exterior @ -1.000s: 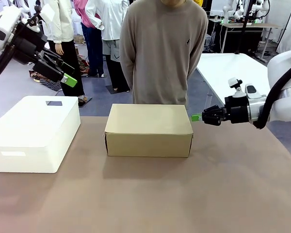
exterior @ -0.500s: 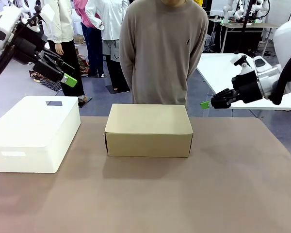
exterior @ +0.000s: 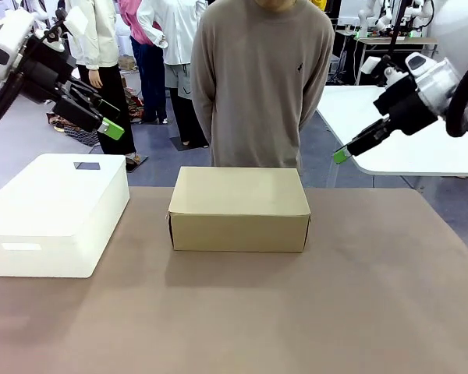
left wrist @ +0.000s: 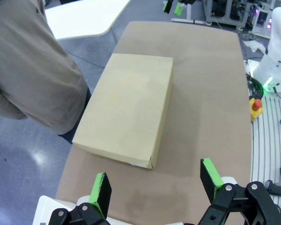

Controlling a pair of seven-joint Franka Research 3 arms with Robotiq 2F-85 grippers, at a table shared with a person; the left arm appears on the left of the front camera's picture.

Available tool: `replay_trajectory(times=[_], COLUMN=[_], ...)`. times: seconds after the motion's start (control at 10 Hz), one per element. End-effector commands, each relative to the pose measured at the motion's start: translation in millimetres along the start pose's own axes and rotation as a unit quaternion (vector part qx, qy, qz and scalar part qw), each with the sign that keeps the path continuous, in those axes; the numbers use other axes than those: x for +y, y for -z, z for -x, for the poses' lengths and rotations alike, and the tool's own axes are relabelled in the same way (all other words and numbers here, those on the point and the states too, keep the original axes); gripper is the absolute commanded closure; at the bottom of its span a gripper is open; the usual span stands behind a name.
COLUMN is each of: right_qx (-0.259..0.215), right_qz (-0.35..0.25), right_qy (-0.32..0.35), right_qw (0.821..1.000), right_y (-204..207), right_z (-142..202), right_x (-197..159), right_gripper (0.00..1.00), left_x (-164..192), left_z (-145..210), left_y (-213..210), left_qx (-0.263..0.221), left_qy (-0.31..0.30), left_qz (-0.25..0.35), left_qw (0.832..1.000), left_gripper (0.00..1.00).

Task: Pack the shoes into the box.
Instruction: Press down on the lid of the Shoes Box.

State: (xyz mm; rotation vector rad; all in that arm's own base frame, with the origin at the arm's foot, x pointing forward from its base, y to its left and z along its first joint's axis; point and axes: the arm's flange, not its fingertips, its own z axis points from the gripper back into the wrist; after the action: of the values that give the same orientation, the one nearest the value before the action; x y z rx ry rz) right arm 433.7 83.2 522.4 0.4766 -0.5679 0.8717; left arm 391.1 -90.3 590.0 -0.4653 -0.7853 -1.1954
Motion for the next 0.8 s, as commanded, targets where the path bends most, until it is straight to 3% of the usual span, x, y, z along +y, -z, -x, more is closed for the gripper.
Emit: replay_trajectory(times=[0.0, 0.1, 0.2, 0.6, 0.7], right_qx=[0.039, 0.051, 0.059, 0.08, 0.082], right_qz=[0.008, 0.007, 0.014, 0.017, 0.012], right_qy=[0.014, 0.017, 0.016, 0.015, 0.014], right_qw=[0.999, 0.999, 0.998, 0.997, 0.996], right_y=[-8.8, -12.8, -17.5, -26.6, -26.9], right_z=[-7.9, -8.0, -7.9, -1.1, 1.0], right_x=[9.7, 13.7, 17.8, 32.4, 35.7], right_gripper=[0.0, 0.0, 0.0, 0.0, 0.0], left_x=[-5.4, -9.8, -11.3, -2.8, 1.5], left_z=[-5.8, -10.0, -13.0, -39.0, -44.0], left_y=[-0.4, -0.6, 2.8, 36.4, 47.2], left_qx=[0.01, 0.019, 0.037, 0.062, 0.073], left_qy=[-0.013, -0.019, -0.028, -0.093, -0.099], left_qz=[-0.011, -0.013, -0.031, -0.012, -0.022], left_qw=[1.0, 1.0, 0.998, 0.994, 0.992], left_gripper=[0.0, 0.0, 0.13, 0.9, 1.0])
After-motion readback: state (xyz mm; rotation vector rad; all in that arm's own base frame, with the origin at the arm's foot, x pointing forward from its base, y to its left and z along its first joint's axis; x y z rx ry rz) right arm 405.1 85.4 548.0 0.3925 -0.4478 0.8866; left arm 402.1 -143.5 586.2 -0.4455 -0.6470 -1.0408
